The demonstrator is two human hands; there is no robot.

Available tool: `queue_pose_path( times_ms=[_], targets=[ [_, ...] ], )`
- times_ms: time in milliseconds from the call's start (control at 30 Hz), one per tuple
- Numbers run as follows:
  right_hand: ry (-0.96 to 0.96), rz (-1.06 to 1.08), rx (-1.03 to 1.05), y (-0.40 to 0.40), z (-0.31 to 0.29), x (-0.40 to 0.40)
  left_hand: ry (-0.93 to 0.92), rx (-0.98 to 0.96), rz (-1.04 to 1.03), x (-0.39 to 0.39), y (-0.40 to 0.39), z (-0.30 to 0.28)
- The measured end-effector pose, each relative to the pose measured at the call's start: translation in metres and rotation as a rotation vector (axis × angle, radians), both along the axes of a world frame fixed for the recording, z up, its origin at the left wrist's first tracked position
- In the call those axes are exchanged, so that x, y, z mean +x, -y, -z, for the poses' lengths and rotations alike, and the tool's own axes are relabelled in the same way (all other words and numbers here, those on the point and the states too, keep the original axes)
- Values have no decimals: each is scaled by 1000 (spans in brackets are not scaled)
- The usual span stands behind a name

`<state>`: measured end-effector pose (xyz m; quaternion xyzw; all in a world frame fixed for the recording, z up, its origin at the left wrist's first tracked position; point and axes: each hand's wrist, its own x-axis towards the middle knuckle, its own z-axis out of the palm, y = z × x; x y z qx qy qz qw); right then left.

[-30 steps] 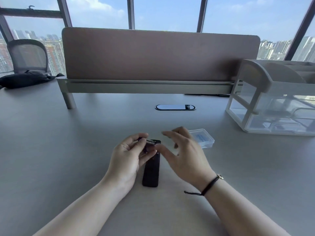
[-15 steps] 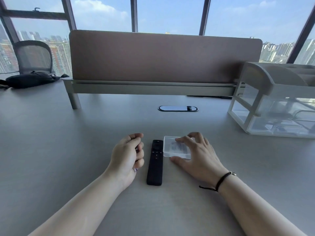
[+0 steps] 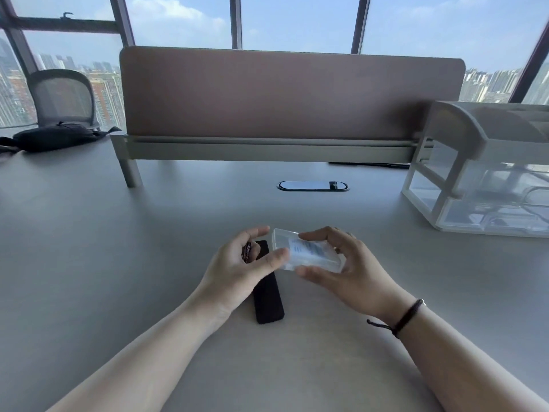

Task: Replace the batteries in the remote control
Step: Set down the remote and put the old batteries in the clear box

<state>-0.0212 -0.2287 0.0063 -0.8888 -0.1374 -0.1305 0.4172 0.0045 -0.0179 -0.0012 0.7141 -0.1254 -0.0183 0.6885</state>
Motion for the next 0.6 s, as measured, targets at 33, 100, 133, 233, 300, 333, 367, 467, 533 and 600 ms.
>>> queue_pose_path(
  times_ms=[33,100,133,233,300,333,367,467,533,600],
  targets=[
    [2,-38,23,-2,-3,-2,31,57,59,-2,-1,-2],
    [2,-98,62,-7,-7,-6,102,117,178,-5,-3,-5],
    [6,-111,69,-8,-7,-7,132,125,196,-8,-4,-7],
    [48,-108,64,-11,-6,-8,145,60,234,-12,1,-12],
    [105,-95,56,-12,-7,-10,139,62,294,-17,5,-17],
    [127,-89,61,-13,-7,-10,142,65,321,-19,5,-19],
    [138,-84,73,-13,-7,-11,145,61,340,-20,5,-17],
    [109,-87,138,-12,-6,-9,176,76,353,-22,3,-17],
    [59,-99,170,-12,-6,-7,173,111,311,-22,1,-16],
    [-4,-133,225,-11,-8,-6,182,115,236,-18,-1,-12]
  ],
)
